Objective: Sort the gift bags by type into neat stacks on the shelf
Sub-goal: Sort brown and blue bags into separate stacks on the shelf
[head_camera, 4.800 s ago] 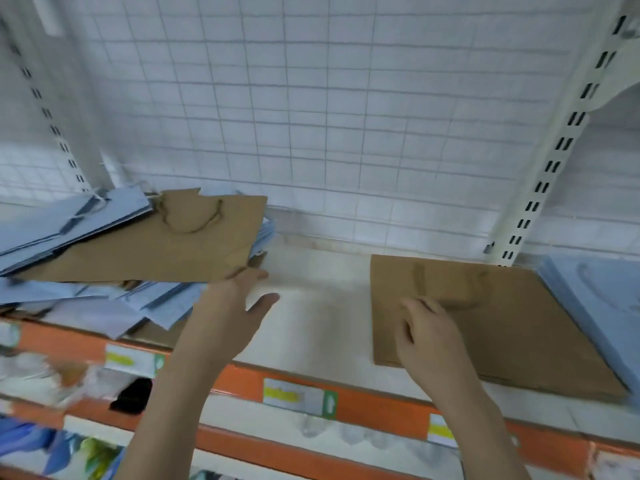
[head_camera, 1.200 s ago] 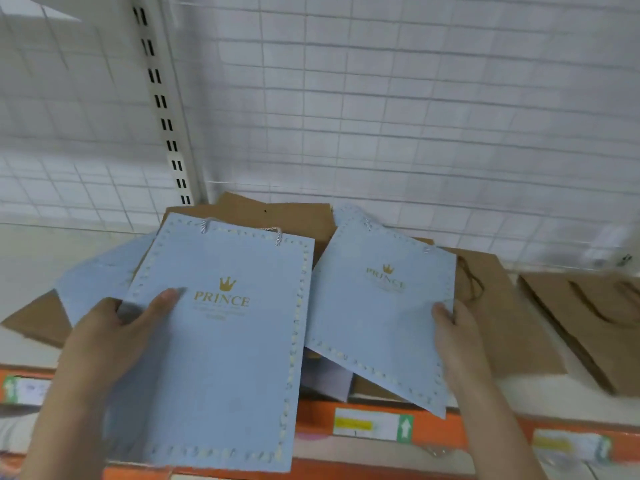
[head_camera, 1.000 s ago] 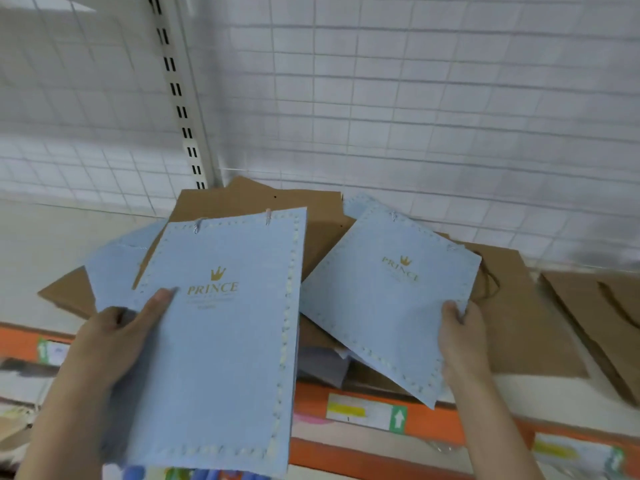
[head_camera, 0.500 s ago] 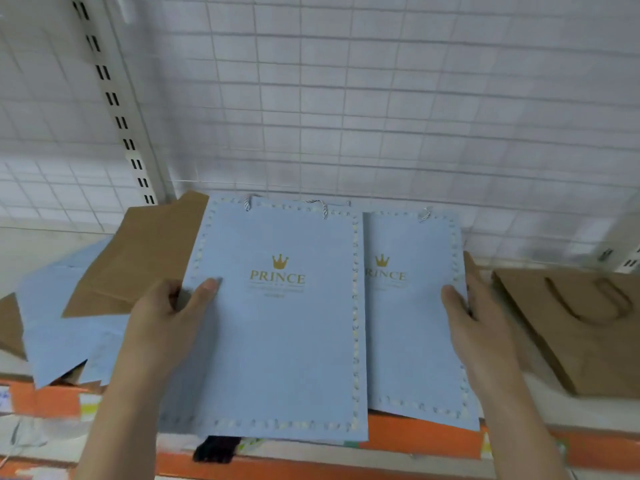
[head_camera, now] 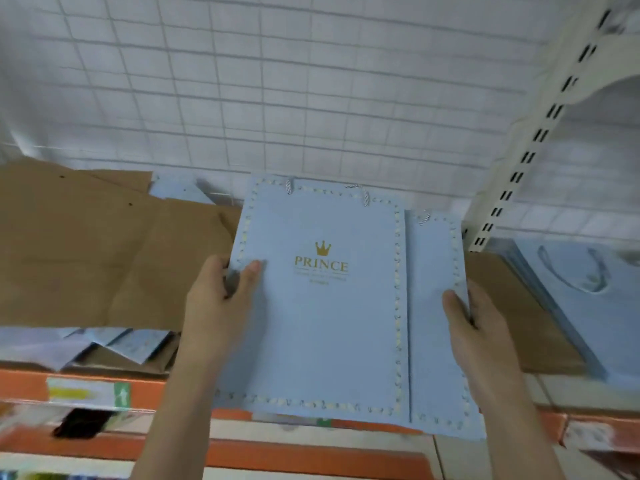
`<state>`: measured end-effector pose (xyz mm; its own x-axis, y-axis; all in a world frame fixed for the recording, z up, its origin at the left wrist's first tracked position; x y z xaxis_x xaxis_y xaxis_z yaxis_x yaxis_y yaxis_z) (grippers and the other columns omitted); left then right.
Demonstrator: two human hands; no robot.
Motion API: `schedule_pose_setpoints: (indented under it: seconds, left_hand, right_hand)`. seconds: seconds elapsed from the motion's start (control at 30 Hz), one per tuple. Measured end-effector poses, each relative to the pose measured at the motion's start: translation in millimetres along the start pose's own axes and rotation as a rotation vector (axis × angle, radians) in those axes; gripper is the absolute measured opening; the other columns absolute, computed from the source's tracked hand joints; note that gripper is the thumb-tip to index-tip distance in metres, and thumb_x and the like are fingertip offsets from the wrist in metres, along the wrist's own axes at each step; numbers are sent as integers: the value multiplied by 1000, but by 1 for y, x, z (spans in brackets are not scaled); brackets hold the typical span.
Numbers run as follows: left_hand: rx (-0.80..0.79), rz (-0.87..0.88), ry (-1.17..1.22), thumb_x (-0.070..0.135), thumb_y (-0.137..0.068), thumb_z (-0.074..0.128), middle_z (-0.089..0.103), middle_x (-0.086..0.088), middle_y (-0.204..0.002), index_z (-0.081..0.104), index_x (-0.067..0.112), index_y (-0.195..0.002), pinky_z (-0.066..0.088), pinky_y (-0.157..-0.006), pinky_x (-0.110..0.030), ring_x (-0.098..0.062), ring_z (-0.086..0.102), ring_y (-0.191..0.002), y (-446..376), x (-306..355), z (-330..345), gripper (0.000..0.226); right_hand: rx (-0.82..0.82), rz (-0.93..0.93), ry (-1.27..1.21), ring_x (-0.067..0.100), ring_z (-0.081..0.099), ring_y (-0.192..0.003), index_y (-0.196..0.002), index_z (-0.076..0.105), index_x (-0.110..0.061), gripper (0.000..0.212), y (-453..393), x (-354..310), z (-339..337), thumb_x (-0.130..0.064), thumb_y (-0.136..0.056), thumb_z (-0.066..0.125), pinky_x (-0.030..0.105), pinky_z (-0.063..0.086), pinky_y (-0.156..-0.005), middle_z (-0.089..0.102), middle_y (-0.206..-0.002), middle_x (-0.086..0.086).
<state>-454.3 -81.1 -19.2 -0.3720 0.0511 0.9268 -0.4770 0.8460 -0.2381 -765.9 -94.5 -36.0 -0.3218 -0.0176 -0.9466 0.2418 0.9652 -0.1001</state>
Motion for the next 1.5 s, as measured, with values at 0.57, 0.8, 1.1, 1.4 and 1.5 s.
schedule_pose_setpoints:
  seconds: [0.57, 0.8, 1.1, 1.4, 1.5]
  left_hand:
    - [-45, -100, 45, 32, -88, 58, 53, -3, -75, 52, 11, -84, 35, -53, -29, -14, 45, -63, 8, 19, 85, 22]
    - [-68, -146, 101, 32, -86, 61, 57, -2, -75, 54, 14, -83, 39, -54, -29, -15, 50, -64, 27, 39, 134, 20]
    - [4, -153, 39, 32, -86, 60, 41, 1, -62, 40, 14, -67, 29, -48, -28, -19, 39, -57, 93, 78, 233, 33]
    - [66, -194, 64, 32, -87, 59, 49, 0, -69, 51, 14, -77, 32, -52, -29, -16, 45, -61, 139, 84, 277, 22]
    - [88, -187, 42, 30, -88, 59, 49, 0, -67, 50, 15, -75, 31, -51, -29, -15, 44, -58, 148, 88, 283, 21]
  right_hand:
    - [70, -1, 89, 0, 57, -100, -117, 55, -35, 26, -31, 34, -91, -26, -95, 45, 30, 42, -90, 63, -106, -21]
    - [171, 41, 53, 28, 61, -88, -98, 58, -24, 11, -59, 49, -160, -26, -94, 48, 40, 46, -74, 62, -96, 24]
    - [73, 6, 95, 8, 43, -50, -120, 54, -18, 26, -111, 84, -264, -24, -95, 46, 14, 35, -43, 45, -61, 7]
    - [24, 44, 382, 16, 41, -51, -73, 49, -17, 21, -185, 129, -336, -21, -93, 43, 26, 30, -49, 43, -57, 1]
    - [63, 38, 533, 18, 41, -50, -62, 39, -13, 32, -200, 149, -339, -26, -91, 44, 25, 27, -46, 41, -54, 2]
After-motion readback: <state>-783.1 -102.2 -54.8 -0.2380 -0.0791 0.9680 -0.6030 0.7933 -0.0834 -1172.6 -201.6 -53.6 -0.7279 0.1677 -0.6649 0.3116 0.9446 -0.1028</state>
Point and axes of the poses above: each hand's wrist, its own y-axis away from the middle knuckle, its own z-axis out of the palm, x = y × z, the point moved 7 cm from there along -y, towards the middle knuckle
